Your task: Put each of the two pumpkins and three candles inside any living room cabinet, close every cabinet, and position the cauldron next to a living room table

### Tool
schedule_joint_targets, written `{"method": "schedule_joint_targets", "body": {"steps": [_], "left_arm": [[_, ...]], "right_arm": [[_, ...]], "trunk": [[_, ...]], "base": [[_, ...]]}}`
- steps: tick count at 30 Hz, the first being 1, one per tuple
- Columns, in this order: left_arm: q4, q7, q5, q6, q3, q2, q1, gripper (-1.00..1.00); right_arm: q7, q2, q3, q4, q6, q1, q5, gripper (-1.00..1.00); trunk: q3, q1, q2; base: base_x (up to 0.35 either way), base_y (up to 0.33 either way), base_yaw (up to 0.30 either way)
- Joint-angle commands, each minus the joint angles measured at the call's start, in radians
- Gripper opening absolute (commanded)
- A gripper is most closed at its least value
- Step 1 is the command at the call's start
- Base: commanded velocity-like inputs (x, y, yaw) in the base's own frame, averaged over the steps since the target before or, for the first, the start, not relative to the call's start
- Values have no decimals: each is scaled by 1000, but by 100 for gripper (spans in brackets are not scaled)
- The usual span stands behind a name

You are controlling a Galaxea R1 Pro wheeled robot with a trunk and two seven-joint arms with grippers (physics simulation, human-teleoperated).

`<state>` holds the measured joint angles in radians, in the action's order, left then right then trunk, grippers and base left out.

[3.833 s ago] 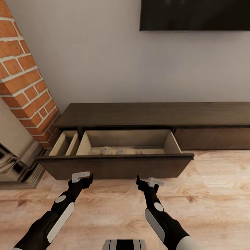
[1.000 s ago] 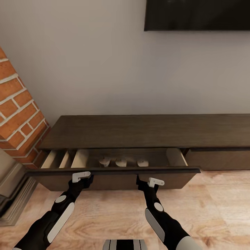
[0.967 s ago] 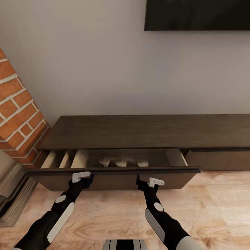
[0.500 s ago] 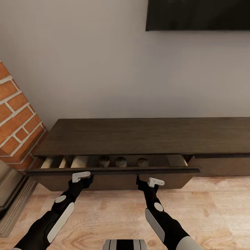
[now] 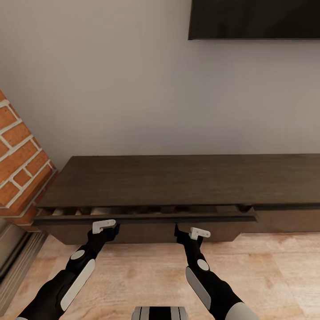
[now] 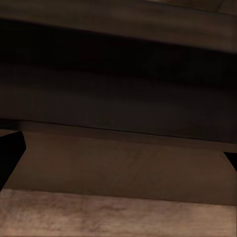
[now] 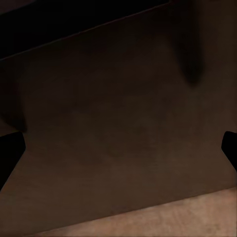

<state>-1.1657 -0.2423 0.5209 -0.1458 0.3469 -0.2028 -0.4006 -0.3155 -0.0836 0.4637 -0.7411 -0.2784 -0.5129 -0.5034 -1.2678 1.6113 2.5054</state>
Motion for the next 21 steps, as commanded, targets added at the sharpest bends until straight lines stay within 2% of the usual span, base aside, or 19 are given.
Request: {"method": "schedule_joint_targets", "body": {"steps": [1, 11, 21], "left_arm": [[-3, -8, 2, -2, 3, -1, -1, 100], [-3, -8, 2, -1, 4, -1, -1, 100], [-3, -8, 2, -1, 5, -1, -1, 100]], "right_arm": [[-5, 1, 6, 0, -7, -1, -10, 100], [-5, 1, 6, 0, -7, -1, -10, 100], [-5, 1, 6, 0, -7, -1, -10, 100]], "trunk": [[-1, 0, 0], [-1, 0, 0], [-1, 0, 0]], "base": [[116, 0, 0], [112, 0, 0], [12, 0, 0]]}}
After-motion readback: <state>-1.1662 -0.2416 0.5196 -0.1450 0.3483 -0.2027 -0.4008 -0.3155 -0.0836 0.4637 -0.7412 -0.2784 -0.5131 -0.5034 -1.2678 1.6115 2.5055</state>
